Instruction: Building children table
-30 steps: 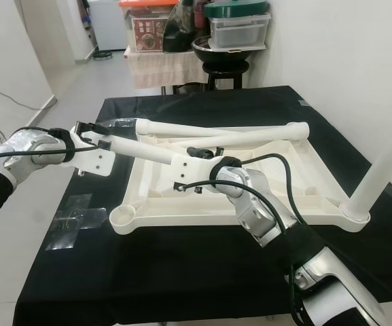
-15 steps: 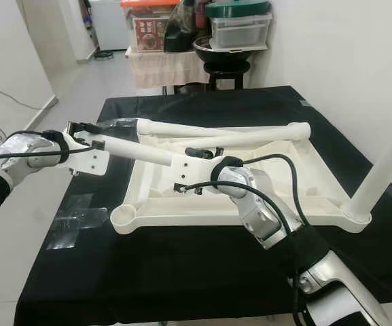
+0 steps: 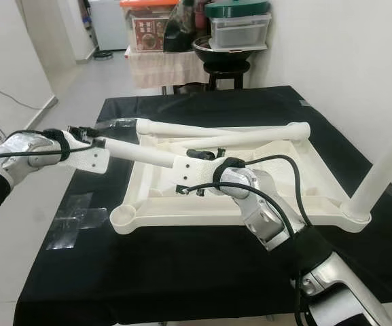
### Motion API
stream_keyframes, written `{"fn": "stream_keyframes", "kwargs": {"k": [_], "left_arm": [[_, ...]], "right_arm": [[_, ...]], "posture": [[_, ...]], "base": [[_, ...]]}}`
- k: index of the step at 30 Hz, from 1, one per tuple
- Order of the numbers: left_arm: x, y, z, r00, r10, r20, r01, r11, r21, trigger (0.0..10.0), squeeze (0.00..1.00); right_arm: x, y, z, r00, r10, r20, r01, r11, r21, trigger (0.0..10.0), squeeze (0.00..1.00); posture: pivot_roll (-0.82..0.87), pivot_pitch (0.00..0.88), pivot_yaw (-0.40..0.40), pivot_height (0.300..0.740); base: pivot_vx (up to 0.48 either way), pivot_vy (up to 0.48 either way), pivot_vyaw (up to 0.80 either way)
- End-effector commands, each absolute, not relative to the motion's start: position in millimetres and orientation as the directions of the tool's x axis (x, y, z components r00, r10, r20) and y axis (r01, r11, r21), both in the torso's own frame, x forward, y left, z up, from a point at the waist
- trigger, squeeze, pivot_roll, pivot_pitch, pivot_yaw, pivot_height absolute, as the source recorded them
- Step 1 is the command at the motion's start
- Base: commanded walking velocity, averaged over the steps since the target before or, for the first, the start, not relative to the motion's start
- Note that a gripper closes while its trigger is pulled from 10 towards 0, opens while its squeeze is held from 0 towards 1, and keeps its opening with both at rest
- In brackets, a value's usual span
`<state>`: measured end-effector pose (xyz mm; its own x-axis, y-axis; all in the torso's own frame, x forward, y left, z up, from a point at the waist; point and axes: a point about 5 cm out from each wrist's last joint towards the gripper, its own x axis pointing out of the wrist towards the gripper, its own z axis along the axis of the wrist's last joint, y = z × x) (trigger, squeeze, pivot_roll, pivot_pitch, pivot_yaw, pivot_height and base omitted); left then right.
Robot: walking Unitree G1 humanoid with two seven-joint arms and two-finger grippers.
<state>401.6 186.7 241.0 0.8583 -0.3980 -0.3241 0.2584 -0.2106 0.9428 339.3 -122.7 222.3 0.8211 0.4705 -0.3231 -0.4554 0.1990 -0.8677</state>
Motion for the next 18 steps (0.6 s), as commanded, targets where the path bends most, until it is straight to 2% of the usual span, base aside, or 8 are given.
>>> {"fn": "stream_keyframes", "kwargs": {"k": [1,7,8,9,16,17,18], "left_arm": [[401,194,237,0.860,-0.368,-0.354,0.273,-0.254,0.928,0.0,0.00],[401,194,239,0.863,-0.368,-0.347,0.269,-0.248,0.931,0.0,0.00],[401,194,239,0.862,-0.369,-0.347,0.269,-0.247,0.931,0.0,0.00],[401,194,239,0.862,-0.370,-0.346,0.269,-0.245,0.932,0.0,0.00],[402,195,242,0.867,-0.368,-0.336,0.269,-0.221,0.937,0.0,0.00],[402,198,243,0.873,-0.361,-0.329,0.274,-0.195,0.942,0.0,0.00],[402,198,243,0.873,-0.361,-0.329,0.274,-0.195,0.942,0.0,0.00]], "right_arm": [[338,-123,227,0.821,0.478,-0.313,-0.448,0.198,-0.872,10.0,0.00],[339,-126,226,0.827,0.466,-0.316,-0.453,0.218,-0.864,10.0,0.00],[339,-127,227,0.831,0.463,-0.309,-0.448,0.228,-0.865,10.0,0.65],[340,-128,228,0.834,0.461,-0.304,-0.448,0.243,-0.860,10.0,1.00],[343,-134,234,0.852,0.448,-0.270,-0.423,0.288,-0.859,10.0,1.00],[346,-140,242,0.870,0.437,-0.228,-0.390,0.325,-0.862,10.0,1.00],[346,-140,242,0.870,0.437,-0.228,-0.390,0.325,-0.862,10.0,1.00]], "posture": [[-0.02,0.000,0.058,0.740],[-0.02,0.000,0.059,0.740],[-0.02,0.000,0.059,0.740],[-0.02,0.000,0.059,0.740],[-0.02,0.000,0.058,0.740],[-0.02,0.000,0.059,0.740],[-0.02,0.000,0.059,0.740]], "base": [[0.000,0.000,0.00],[0.000,0.000,0.00],[0.000,0.000,0.00],[0.000,0.000,0.00],[0.000,0.000,0.00],[0.000,0.000,0.00],[0.000,0.000,0.00]]}}
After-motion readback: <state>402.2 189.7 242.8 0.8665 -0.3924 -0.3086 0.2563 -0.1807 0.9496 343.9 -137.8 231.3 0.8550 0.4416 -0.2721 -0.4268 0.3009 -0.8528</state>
